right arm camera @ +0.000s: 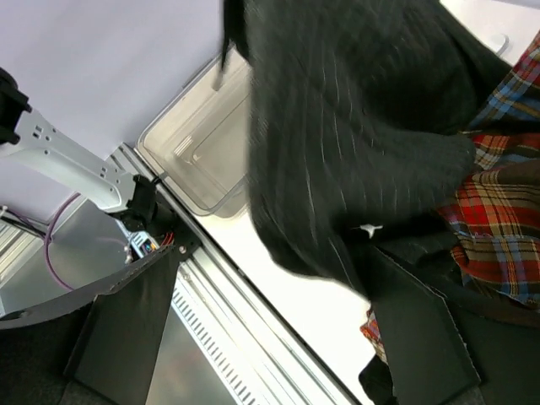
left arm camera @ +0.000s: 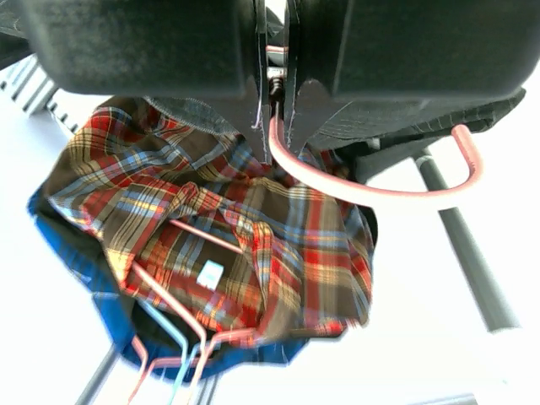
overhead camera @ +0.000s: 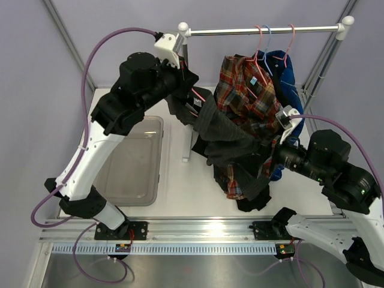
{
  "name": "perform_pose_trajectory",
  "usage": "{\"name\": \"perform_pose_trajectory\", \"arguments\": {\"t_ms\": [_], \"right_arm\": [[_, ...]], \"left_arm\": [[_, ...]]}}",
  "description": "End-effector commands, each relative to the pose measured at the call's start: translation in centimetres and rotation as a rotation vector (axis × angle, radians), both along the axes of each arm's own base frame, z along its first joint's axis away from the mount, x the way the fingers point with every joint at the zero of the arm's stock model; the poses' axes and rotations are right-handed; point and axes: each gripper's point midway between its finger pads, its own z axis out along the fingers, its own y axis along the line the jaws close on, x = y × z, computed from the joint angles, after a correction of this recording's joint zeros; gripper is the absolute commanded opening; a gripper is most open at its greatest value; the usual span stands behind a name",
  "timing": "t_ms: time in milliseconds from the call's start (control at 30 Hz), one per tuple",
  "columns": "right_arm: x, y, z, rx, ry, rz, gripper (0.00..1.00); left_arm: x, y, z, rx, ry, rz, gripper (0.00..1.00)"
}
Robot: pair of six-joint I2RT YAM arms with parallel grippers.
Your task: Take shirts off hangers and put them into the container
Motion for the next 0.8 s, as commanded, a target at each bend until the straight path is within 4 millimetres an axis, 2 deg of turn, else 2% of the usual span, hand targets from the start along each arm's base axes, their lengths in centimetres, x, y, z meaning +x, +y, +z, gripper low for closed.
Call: {"name": "perform_pose_trajectory", "arguments": {"t_ms": [0,200,267,367,400,500,533,600,633,667,767], "right_arm": [[-0.7,-0.4,-1.4,-0.039,0.01,0.025,0.99],[-0.4,-0.9,-2.6,-0.062,-0.002,0.004,1.0],[0.0,-0.7,-3.0,-0.072,-0.002,-0.004,0.97],[0.8,-0.3,-3.5,-0.083,0.004,-0.015,0.82],[1.0,-0.2,-3.5,-0.082,0.0,-0.019,0.69],[1.9,-0.6,-3.9,-0.096,-0.007,-0.069,0.46],[2.1,-0.6,-4.1,-0.102,-0.008,-0.077,0.31],[2.8,-0.9,-3.9,-0.104,-0.026,-0.11,0.23],[2.9,-0.9,-3.9,-0.106,-0.026,-0.114,0.07],[3.0,-1.0,-3.8,-0.106,-0.029,-0.125,0.0],[3.0,-1.4,-3.4,-0.095,-0.039,-0.143,0.0]], "left_arm": [[-1.0,2.0,2.2,-0.001,-0.035,0.037,0.0],[-1.1,2.4,2.2,0.003,-0.038,0.043,0.0],[-1.3,2.2,2.4,-0.011,-0.04,0.035,0.0],[-1.4,2.2,2.5,-0.015,-0.041,0.027,0.0],[-1.4,2.2,2.4,-0.011,-0.04,0.029,0.0],[-1.5,2.6,2.4,-0.002,-0.047,0.04,0.0],[-1.4,2.7,2.5,-0.003,-0.051,0.041,0.0],[-1.5,2.8,2.3,-0.004,-0.05,0.041,0.0],[-1.6,2.9,2.4,-0.008,-0.051,0.042,0.0],[-1.5,2.8,2.4,-0.01,-0.051,0.039,0.0],[-1.5,2.8,1.9,-0.008,-0.044,0.039,0.0]]}}
